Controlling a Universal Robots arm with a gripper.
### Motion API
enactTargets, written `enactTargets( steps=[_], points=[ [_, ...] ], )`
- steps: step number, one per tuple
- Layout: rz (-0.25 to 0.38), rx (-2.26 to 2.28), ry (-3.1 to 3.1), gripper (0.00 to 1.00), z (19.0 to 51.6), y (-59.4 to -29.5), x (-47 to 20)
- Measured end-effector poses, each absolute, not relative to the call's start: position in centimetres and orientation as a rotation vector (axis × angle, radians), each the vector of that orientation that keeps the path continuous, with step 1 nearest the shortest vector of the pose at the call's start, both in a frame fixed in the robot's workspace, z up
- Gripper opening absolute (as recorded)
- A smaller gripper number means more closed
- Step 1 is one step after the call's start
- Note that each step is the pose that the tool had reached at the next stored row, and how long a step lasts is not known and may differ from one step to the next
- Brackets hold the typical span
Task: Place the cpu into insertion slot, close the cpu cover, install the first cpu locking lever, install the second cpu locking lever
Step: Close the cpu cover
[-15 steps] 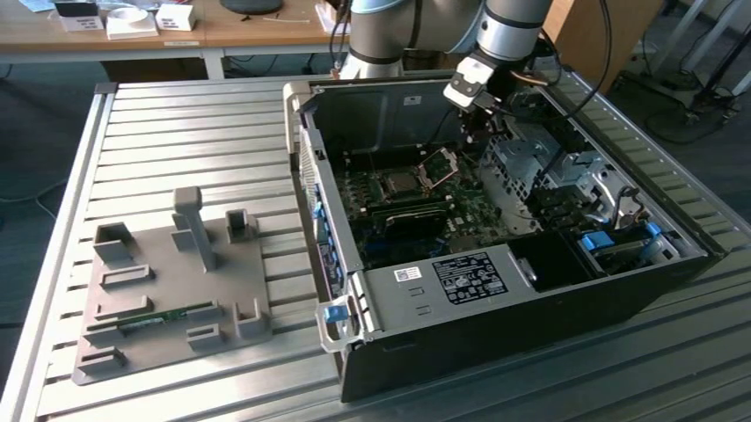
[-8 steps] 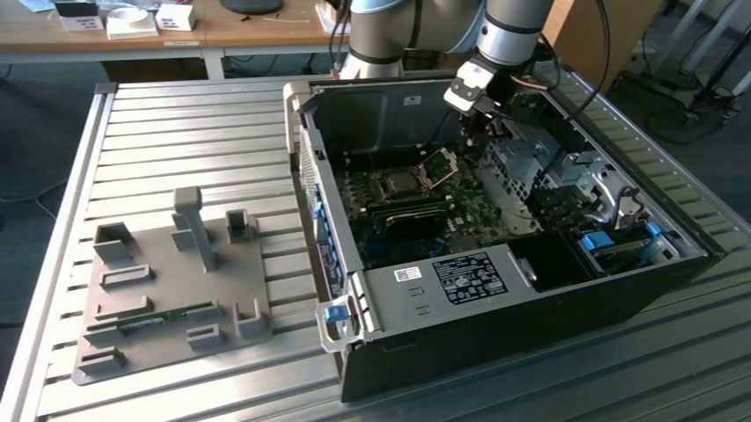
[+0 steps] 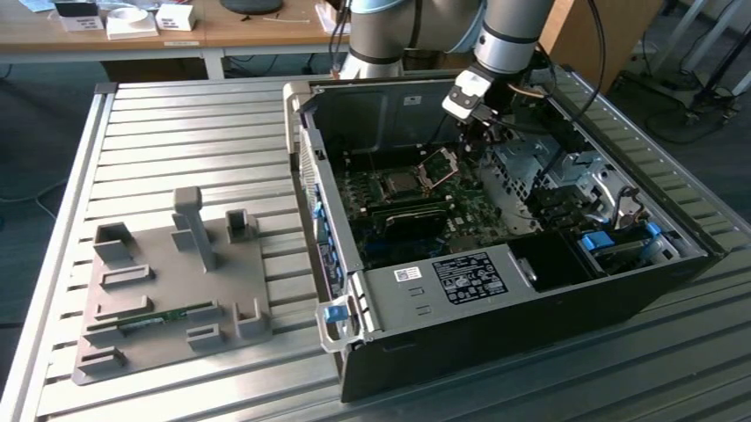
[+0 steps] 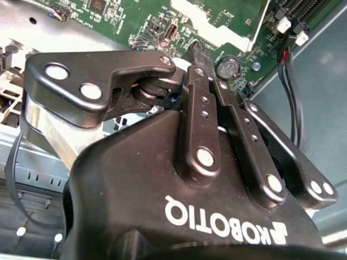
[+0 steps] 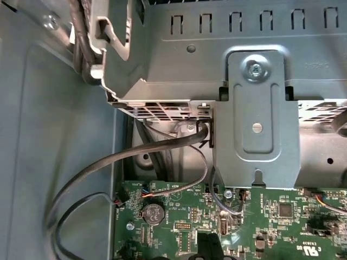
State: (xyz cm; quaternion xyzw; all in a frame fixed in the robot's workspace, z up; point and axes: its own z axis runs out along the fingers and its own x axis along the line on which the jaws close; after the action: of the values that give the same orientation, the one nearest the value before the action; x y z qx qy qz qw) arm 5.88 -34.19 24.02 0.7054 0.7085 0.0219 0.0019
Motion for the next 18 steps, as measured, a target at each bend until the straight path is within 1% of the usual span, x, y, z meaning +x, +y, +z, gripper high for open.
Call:
enactTargets(
  steps=[11,18],
  points=[
    [0.074,2.215,2.225,0.11,23.5,-34.2,5.6],
    [0.093,2.22,2.229,0.11,23.5,-34.2,3.5]
  ],
)
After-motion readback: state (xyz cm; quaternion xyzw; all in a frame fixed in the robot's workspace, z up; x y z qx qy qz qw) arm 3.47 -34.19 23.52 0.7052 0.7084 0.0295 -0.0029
